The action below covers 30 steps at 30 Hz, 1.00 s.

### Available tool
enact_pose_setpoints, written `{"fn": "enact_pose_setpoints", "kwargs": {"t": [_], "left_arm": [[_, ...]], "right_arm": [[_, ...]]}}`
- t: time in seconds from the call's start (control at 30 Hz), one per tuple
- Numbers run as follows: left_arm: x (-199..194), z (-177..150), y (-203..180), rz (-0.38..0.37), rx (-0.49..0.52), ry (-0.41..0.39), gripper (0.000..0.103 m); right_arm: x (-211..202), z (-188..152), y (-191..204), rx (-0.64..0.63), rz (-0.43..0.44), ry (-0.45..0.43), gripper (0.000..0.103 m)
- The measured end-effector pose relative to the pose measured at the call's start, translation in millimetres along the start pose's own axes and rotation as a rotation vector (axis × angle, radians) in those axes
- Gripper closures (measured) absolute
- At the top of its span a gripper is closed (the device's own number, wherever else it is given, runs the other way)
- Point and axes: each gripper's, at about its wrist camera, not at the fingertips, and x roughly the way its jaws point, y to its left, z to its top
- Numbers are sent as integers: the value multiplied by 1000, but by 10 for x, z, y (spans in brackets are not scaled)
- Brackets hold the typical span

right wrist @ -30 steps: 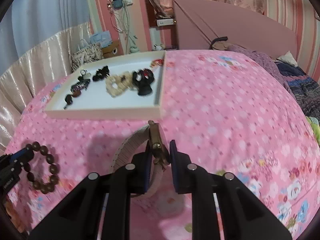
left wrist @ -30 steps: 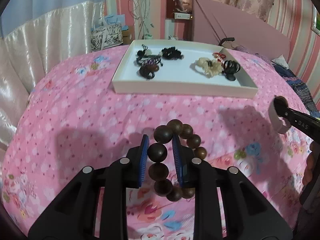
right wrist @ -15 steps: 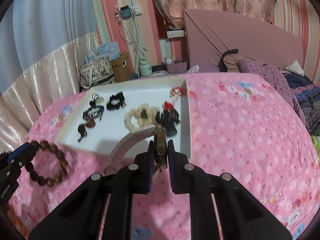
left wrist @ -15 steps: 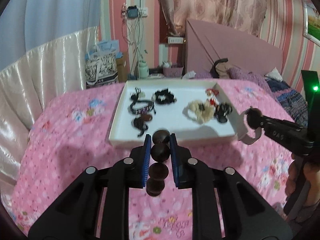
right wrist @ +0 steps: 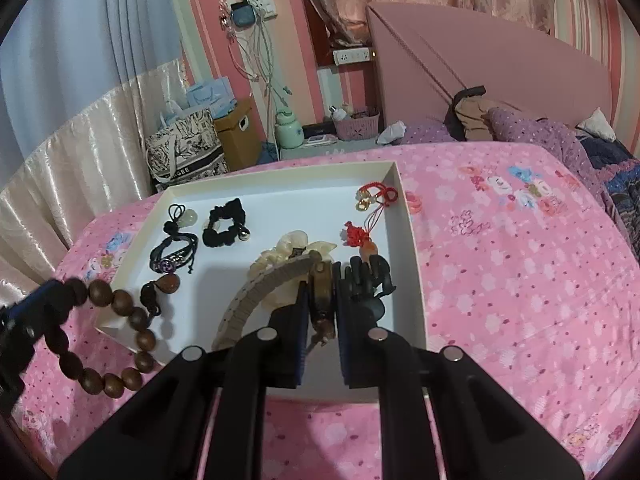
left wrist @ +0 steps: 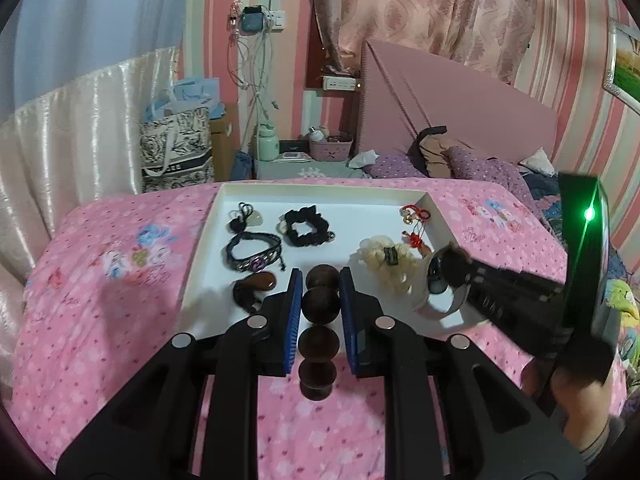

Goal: Organize jewelry
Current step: 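Carry the bead bracelet and watch into the tray and open both tools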

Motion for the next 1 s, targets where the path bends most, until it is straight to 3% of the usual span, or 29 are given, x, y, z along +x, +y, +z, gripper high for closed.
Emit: {"fn": "enact_pose_setpoints", "kwargs": {"t": [0.13, 0.47, 1.0], "left_arm": [[181, 30, -6, -16, -17, 11, 86], [695, -119, 366, 45, -78, 83, 86], [894, -208, 511, 104, -89, 103, 86]], "right_arm": [[132, -70, 1, -4, -2, 27, 90], [279, -153, 13, -29, -33, 50, 90], [288, -200, 17, -46, -54, 45, 91]]}}
